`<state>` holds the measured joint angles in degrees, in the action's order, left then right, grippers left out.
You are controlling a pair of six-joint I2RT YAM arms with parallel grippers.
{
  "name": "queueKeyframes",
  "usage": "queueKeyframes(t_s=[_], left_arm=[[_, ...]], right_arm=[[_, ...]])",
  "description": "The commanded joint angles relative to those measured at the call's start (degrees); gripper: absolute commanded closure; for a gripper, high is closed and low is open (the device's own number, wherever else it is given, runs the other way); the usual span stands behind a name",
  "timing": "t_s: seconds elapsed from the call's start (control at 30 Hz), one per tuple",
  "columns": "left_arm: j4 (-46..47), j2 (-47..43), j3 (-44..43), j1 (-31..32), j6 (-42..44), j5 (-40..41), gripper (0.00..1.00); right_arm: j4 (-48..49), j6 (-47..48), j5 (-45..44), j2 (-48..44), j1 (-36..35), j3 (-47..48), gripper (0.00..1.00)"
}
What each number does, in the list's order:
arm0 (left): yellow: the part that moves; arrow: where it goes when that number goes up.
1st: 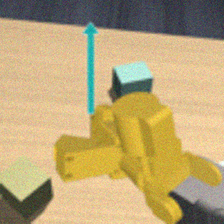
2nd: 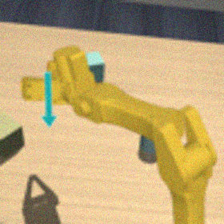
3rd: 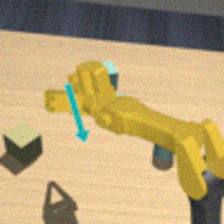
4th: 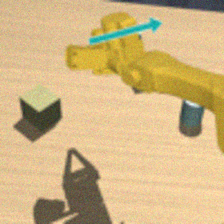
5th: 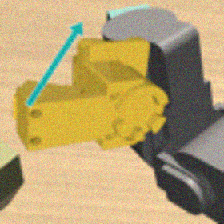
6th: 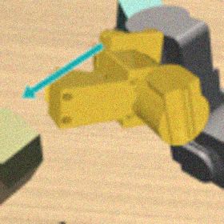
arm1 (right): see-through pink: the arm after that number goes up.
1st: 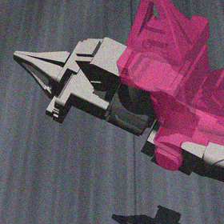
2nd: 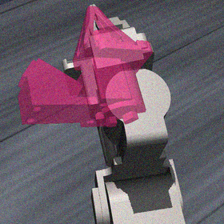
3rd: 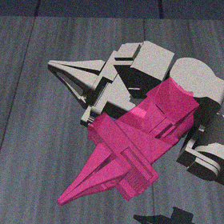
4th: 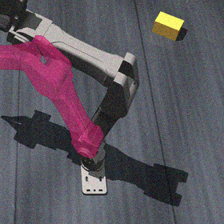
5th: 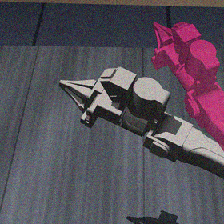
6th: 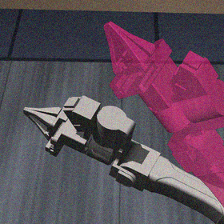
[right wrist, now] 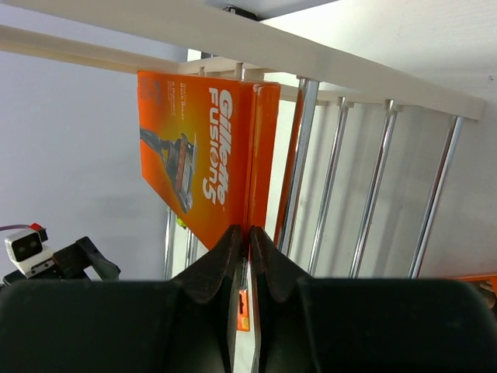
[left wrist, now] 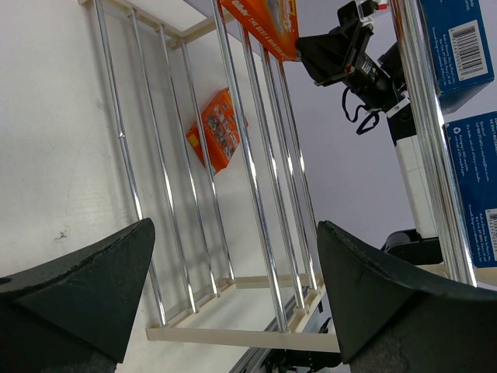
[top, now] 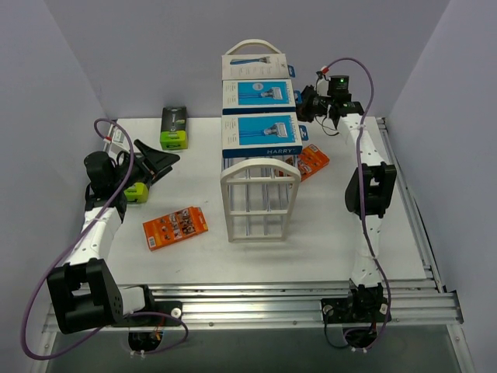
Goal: Place and organize the shaving razors onto the shelf
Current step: Place the shaving razor onto shelf
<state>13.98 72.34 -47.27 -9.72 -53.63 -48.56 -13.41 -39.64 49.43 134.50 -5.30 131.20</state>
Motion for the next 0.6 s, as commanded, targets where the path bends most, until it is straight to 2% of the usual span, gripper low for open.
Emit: queueKeyframes(t_s=[0.0, 0.2, 0.57], left_arm=[[3.3, 0.6, 0.1, 0.1, -0.1, -1.5, 0.06], [3.6, 0.6, 0.2, 0.1, -0.3, -1.5, 0.06], [3.3, 0.5, 0.0, 0.0, 0.3, -1.5, 0.06]], right_arm=[[2.6, -0.8, 1.7, 0.2, -0.3, 2.4, 0.94], [3.1, -1.1, 2.0, -0.2, 0.2, 1.8, 0.71], [6.8, -1.8, 3.7, -6.4, 4.2, -5.2, 0.63]])
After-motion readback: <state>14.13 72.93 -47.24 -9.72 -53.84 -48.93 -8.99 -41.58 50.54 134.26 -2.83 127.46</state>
